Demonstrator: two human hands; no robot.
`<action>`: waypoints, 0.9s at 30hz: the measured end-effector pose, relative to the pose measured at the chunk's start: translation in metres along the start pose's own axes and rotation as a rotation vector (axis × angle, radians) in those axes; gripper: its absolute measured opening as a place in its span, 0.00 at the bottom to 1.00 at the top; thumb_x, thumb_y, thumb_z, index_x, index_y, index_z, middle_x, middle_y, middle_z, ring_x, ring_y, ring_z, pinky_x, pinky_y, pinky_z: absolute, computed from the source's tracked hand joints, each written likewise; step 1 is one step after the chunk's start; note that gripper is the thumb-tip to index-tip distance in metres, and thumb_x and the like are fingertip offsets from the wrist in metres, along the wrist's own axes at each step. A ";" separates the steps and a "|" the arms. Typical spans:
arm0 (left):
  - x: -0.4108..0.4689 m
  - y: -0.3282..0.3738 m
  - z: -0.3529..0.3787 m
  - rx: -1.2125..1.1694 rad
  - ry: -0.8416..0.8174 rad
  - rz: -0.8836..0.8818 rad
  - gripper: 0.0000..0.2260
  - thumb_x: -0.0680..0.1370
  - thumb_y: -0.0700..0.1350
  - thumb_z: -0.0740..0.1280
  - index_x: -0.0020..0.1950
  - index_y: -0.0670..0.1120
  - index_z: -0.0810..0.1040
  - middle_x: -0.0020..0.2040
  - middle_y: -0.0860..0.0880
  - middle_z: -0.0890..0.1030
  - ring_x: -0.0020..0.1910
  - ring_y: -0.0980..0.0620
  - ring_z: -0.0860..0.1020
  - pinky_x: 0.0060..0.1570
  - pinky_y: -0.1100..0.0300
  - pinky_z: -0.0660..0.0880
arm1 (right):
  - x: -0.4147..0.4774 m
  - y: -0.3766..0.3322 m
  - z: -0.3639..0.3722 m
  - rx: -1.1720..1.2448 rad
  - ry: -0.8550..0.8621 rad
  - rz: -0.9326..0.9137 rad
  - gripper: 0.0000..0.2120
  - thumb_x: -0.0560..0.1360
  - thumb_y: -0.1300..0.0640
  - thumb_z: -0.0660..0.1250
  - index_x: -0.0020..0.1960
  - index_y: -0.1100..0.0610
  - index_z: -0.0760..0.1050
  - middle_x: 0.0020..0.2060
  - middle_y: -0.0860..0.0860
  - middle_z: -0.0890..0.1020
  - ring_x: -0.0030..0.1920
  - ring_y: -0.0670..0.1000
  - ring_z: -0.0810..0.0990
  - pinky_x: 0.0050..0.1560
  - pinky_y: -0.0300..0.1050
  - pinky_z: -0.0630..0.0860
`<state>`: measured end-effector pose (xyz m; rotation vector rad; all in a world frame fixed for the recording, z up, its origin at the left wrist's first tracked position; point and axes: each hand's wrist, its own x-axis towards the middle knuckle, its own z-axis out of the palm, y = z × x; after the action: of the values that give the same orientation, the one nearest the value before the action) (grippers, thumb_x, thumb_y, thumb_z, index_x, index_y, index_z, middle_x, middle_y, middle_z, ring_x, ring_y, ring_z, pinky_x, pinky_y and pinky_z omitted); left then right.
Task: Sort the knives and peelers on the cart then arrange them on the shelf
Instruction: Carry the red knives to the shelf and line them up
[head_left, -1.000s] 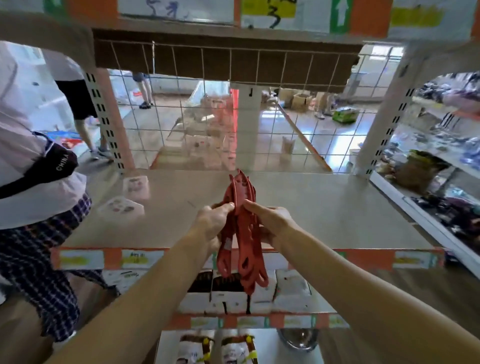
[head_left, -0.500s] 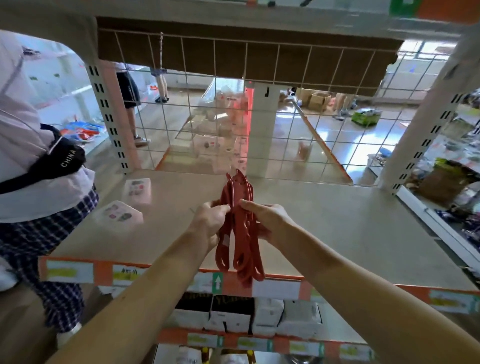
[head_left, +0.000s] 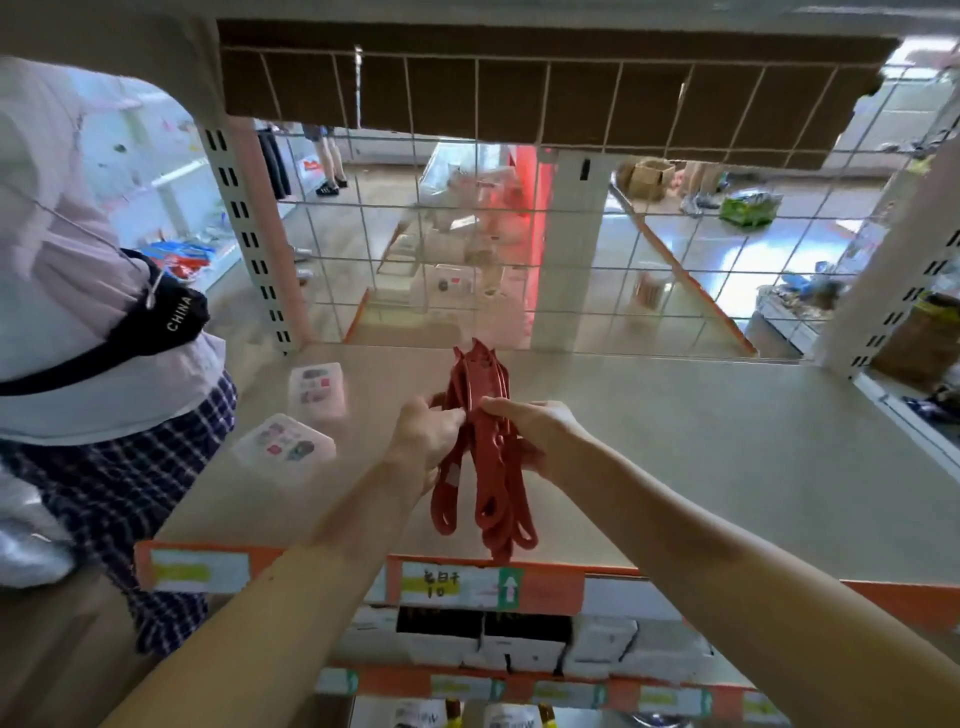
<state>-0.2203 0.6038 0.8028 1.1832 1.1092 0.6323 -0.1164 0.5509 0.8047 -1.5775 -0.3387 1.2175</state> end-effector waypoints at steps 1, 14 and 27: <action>0.001 0.000 -0.002 -0.010 -0.001 0.010 0.05 0.77 0.34 0.63 0.52 0.40 0.75 0.46 0.37 0.80 0.38 0.42 0.79 0.50 0.47 0.79 | 0.001 0.000 0.003 -0.003 0.007 -0.001 0.17 0.69 0.58 0.75 0.53 0.66 0.78 0.31 0.55 0.80 0.25 0.50 0.78 0.32 0.43 0.80; 0.016 -0.014 -0.014 0.192 0.075 0.053 0.17 0.74 0.34 0.65 0.62 0.44 0.74 0.50 0.43 0.82 0.50 0.43 0.81 0.55 0.48 0.78 | 0.013 0.010 0.017 0.044 0.109 -0.005 0.16 0.67 0.60 0.76 0.52 0.67 0.79 0.33 0.56 0.81 0.24 0.50 0.77 0.32 0.44 0.78; 0.020 -0.019 -0.033 0.835 0.104 0.285 0.18 0.76 0.40 0.63 0.66 0.45 0.72 0.60 0.41 0.79 0.61 0.41 0.76 0.63 0.54 0.70 | 0.022 0.013 0.015 0.009 0.148 -0.021 0.18 0.67 0.61 0.75 0.54 0.69 0.78 0.43 0.61 0.81 0.37 0.56 0.78 0.49 0.54 0.79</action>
<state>-0.2462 0.6280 0.7784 2.0684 1.3550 0.4469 -0.1238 0.5702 0.7830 -1.6420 -0.2532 1.0774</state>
